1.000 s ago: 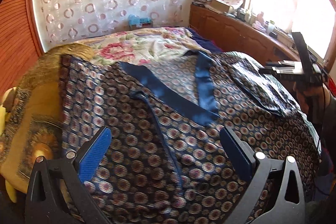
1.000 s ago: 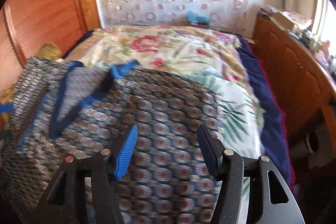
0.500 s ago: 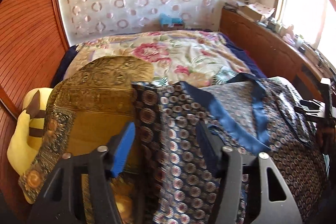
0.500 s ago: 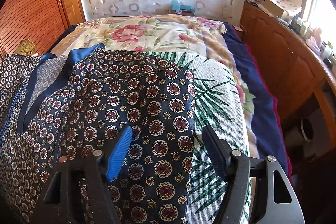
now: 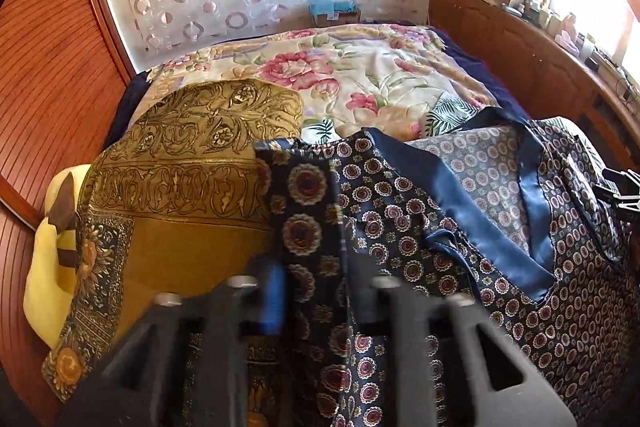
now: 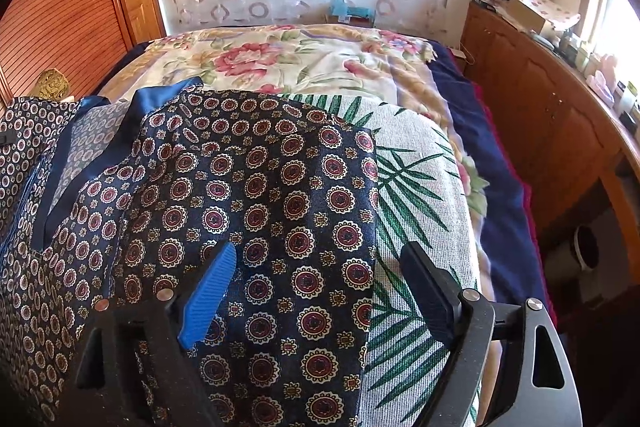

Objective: Fold small clothes

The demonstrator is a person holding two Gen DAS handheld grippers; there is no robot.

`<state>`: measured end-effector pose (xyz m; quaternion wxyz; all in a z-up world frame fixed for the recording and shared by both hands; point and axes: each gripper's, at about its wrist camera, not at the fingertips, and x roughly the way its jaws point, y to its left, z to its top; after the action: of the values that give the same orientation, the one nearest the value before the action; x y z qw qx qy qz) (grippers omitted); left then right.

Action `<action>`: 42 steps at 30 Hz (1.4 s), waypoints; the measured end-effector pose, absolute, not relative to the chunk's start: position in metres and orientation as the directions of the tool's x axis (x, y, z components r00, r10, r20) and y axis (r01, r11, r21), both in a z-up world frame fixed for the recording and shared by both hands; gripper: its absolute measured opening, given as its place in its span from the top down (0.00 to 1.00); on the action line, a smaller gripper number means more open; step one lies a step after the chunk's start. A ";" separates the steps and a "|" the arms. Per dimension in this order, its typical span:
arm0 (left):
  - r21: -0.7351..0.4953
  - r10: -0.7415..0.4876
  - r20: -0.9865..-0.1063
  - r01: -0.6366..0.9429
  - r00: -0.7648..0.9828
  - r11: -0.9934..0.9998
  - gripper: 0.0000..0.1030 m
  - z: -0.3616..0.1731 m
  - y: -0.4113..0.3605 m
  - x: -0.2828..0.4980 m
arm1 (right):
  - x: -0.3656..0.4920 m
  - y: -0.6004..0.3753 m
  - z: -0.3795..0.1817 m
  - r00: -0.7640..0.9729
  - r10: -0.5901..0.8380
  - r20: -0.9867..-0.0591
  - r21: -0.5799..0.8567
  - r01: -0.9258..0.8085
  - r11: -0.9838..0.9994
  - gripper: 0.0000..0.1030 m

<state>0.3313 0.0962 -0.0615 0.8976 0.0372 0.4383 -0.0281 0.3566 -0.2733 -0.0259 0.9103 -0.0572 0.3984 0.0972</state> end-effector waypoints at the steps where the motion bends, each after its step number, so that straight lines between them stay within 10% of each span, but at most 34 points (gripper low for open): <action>1: 0.016 -0.040 -0.775 0.083 0.630 0.996 0.94 -0.057 0.098 0.329 | 0.356 -0.273 -0.026 0.664 0.131 -0.736 -0.027 -0.222 0.975 0.17; 21: -0.052 -0.134 -0.664 0.133 0.735 0.990 0.96 -0.008 0.092 0.287 | 0.373 -0.306 -0.008 0.660 0.161 -0.734 0.039 -0.196 0.980 0.18; 33: -0.079 -0.158 -0.660 0.141 0.735 0.987 0.96 -0.014 0.085 0.274 | 0.402 -0.297 -0.014 0.626 0.162 -0.763 0.021 -0.227 0.974 0.49; 37: -0.088 -0.169 -0.647 0.147 0.744 0.985 0.96 -0.013 0.082 0.264 | 0.401 -0.287 -0.014 0.619 0.162 -0.769 -0.012 -0.266 0.964 0.92; 42: -0.102 -0.188 -0.629 0.159 0.754 0.982 0.96 -0.008 0.077 0.247 | 0.391 -0.279 -0.009 0.627 0.176 -0.759 -0.045 -0.321 0.946 0.98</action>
<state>0.2468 0.0774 -0.0082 0.9363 -0.0208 0.3381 -0.0927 0.3912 -0.2786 -0.0093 0.8975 -0.0881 0.4093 0.1385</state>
